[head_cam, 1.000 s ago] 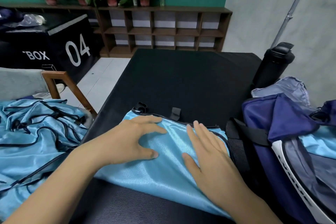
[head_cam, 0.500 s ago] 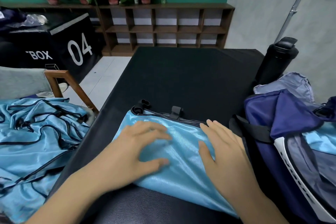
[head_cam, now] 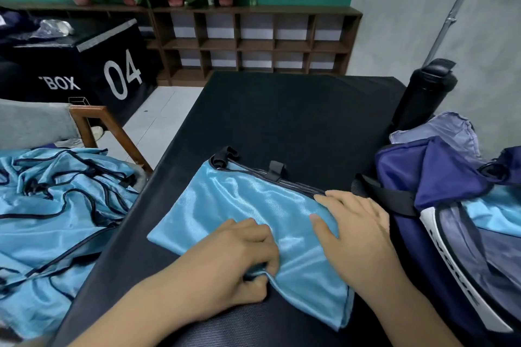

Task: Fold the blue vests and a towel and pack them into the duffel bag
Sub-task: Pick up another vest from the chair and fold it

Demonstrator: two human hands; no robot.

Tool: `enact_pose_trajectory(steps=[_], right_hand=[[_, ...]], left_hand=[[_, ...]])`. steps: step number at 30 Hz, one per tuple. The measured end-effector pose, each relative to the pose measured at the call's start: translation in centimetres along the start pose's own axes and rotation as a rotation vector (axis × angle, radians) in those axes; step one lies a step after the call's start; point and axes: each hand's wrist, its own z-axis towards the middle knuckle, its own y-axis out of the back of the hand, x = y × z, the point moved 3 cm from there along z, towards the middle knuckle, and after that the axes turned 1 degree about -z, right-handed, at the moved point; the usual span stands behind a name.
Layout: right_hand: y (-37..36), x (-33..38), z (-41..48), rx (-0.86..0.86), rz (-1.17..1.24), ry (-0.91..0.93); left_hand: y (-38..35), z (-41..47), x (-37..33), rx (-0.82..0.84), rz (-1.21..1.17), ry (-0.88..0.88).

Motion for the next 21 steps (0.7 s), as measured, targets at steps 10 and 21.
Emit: enact_pose_trajectory(steps=[10, 21], right_hand=[[1.5, 2.4, -1.3, -0.137, 0.015, 0.152], [1.3, 4.2, -2.4, 0.080, 0.286, 0.443]], left_hand=[[4.2, -2.3, 6.9, -0.107, 0.298, 0.325], [3.9, -1.8, 1.1, 0.058, -0.064, 0.184]])
